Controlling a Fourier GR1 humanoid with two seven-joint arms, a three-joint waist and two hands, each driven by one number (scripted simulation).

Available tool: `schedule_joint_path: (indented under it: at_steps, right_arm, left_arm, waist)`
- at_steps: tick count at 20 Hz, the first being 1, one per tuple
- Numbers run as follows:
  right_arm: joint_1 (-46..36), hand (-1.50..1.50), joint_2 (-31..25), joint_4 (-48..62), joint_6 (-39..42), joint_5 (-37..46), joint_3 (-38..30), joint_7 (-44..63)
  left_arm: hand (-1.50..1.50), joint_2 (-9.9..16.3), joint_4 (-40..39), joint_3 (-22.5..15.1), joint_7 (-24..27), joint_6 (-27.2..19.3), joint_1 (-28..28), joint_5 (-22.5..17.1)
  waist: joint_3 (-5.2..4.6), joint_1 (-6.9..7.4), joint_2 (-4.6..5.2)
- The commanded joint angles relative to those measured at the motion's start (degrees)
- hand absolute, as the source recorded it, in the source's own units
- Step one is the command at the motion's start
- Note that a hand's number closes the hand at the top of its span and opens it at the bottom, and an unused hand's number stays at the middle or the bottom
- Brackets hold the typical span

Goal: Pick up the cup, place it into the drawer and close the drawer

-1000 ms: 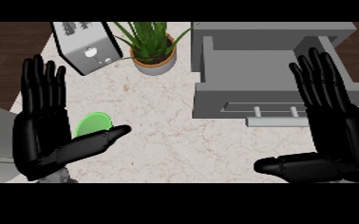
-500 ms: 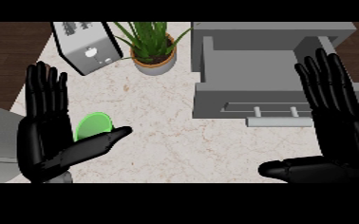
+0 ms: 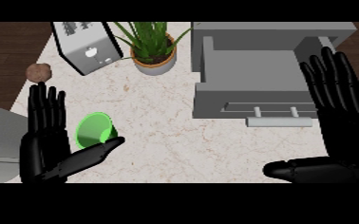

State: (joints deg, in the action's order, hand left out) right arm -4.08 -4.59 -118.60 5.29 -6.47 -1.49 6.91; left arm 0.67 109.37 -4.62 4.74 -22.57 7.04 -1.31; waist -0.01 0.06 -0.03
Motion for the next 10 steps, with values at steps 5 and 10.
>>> schedule_joint_path:
  at_steps: [5,10]
  right_arm:
    - [-3.9,-1.50,0.7,0.5,-1.8,0.7,0.1,2.5]
    - [2.8,-1.50,1.3,0.7,1.5,0.1,1.5,-2.5]
  left_arm:
    - [-1.50,-0.6,-9.3,-2.9,12.9,-3.7,6.9,-3.1]
    - [-1.50,-0.6,-16.7,3.2,13.4,0.6,1.2,-4.4]
  waist:
    - [-0.03,0.17,0.00]
    - [0.00,-0.13,0.03]
